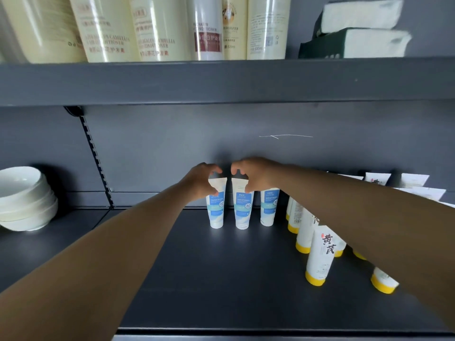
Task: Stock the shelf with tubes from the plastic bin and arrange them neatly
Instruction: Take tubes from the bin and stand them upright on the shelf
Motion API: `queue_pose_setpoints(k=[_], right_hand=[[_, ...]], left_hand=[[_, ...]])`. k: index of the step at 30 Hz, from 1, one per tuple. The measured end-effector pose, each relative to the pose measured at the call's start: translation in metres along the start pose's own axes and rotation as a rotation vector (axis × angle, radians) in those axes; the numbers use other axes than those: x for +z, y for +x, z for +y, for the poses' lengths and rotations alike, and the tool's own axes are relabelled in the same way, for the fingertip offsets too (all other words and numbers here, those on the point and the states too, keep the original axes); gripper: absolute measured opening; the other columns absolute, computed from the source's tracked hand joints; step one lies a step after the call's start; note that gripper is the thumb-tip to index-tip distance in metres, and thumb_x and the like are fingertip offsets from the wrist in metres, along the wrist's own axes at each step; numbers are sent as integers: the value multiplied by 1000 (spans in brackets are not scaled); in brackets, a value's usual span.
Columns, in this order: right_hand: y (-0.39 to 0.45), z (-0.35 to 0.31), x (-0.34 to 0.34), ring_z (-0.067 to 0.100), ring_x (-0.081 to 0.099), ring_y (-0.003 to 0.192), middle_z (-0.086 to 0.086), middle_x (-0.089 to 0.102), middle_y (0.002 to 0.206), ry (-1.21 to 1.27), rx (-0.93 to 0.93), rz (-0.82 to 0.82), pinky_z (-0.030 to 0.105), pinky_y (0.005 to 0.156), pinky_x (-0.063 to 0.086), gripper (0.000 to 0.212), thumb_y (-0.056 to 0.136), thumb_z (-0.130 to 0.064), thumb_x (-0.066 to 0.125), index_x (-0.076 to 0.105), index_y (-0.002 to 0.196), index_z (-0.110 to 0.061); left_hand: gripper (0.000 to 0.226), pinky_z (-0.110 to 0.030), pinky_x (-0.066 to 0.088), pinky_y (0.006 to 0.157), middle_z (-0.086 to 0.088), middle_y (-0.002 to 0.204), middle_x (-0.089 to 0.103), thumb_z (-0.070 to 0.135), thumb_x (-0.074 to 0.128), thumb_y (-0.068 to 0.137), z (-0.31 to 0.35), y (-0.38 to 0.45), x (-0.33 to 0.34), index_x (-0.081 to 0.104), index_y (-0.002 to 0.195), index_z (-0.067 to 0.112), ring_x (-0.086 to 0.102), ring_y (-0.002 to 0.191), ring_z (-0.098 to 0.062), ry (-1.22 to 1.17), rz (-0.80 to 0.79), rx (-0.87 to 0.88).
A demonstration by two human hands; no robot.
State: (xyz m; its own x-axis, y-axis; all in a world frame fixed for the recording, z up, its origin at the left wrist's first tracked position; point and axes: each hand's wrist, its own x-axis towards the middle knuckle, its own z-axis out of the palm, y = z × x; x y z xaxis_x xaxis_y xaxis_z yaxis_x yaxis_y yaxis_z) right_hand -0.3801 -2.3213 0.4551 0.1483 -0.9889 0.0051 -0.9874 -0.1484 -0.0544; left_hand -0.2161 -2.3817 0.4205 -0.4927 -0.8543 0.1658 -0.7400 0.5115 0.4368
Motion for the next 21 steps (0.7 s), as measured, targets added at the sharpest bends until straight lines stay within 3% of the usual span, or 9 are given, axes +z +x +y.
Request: queue_pose_setpoints(k=[4, 10, 14, 21], right_hand=[[-38, -9, -6, 23, 56, 99, 2, 57, 110, 5, -2, 28, 29, 75, 45, 47, 76, -12, 71, 51, 117, -19], [-139, -27, -8, 23, 52, 106, 3, 51, 119, -37, 26, 27, 26, 75, 38, 59, 78, -17, 71, 45, 130, -19], [-222, -39, 2, 25, 52, 111, 4, 51, 124, -21, 58, 4, 31, 86, 45, 60, 76, -17, 73, 46, 130, -19], [-365, -40, 35, 25, 49, 116, 3, 48, 128, 21, 154, -111, 36, 94, 44, 60, 80, -18, 70, 42, 133, -22]], left_hand=[[60, -27, 40, 91, -9, 128, 50, 9, 75, 73, 18, -36, -7, 52, 128, 17, 49, 118, -22, 22, 3, 21], [61, -24, 37, 90, -5, 133, 46, 11, 75, 75, 58, -127, -7, 50, 130, 20, 46, 120, -20, -20, -16, 32], [64, -24, 37, 93, -6, 132, 46, 13, 75, 75, 92, -203, 5, 48, 132, 19, 46, 120, -21, 4, -78, 63], [65, -30, 35, 104, -4, 139, 42, 14, 73, 78, 147, -308, 56, 44, 136, 21, 42, 127, -20, -18, -226, 76]])
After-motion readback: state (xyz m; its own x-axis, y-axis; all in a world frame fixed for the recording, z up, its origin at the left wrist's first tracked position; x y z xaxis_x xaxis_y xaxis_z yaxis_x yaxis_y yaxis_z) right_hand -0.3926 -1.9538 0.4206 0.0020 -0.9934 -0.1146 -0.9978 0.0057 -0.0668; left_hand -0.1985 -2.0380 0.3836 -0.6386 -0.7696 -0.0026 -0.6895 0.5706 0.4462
